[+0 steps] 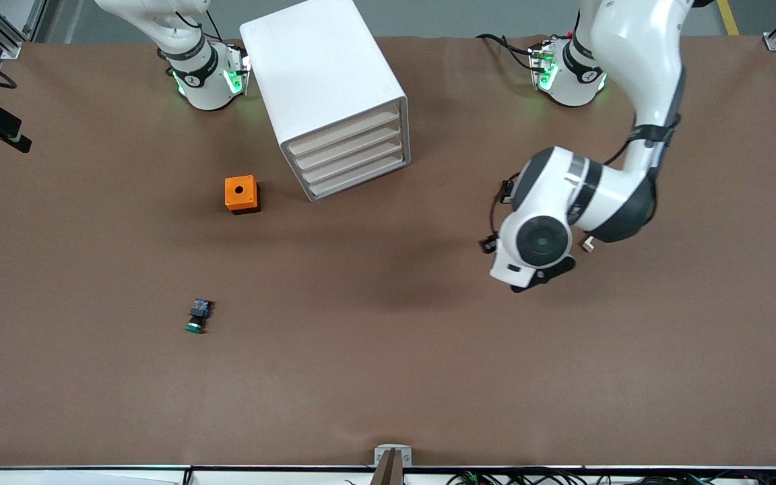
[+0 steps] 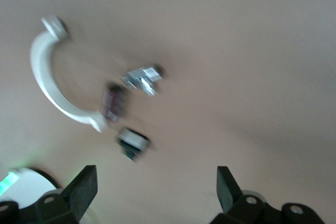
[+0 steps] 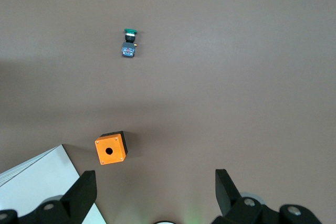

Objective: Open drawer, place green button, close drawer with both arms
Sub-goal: 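Reach the left gripper to the cabinet's lowest drawer handle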

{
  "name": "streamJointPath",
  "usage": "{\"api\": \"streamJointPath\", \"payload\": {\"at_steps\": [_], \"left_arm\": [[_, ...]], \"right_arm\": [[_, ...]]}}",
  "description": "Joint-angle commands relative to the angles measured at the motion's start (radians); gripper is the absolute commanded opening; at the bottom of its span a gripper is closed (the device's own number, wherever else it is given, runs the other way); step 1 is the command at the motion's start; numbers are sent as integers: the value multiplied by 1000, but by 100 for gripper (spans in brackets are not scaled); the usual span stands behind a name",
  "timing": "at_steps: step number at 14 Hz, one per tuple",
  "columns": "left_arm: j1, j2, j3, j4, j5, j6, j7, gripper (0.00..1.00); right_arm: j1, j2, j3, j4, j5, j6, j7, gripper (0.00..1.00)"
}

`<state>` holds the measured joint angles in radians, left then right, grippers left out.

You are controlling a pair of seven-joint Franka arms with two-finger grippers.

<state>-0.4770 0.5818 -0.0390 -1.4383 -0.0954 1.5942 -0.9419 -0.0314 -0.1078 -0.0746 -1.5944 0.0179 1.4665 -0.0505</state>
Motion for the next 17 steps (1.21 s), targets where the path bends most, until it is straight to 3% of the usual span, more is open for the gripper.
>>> {"api": "streamJointPath", "payload": {"at_steps": [1, 4, 9, 12, 15, 17], "left_arm": [[-40, 67, 5, 64, -169, -26, -112, 100], [-84, 130, 7, 96, -402, -25, -308, 100], [-146, 231, 4, 145, -594, -20, -688, 100], [-152, 292, 2, 145, -697, -20, -918, 100], [-160, 332, -1, 144, -770, -34, -998, 99], [-160, 349, -28, 144, -794, -72, -1005, 91]], "right_arm": [[-21, -23, 13, -22, 11, 3, -14, 100], [-21, -23, 13, -21, 11, 3, -14, 100], [-24, -6, 13, 14, 13, -8, 0, 100], [-18, 68, 15, 10, -4, -9, -6, 100], [-25, 170, 15, 17, -1, 6, -35, 100], [-24, 249, 15, 36, -12, 20, -35, 100]]}}
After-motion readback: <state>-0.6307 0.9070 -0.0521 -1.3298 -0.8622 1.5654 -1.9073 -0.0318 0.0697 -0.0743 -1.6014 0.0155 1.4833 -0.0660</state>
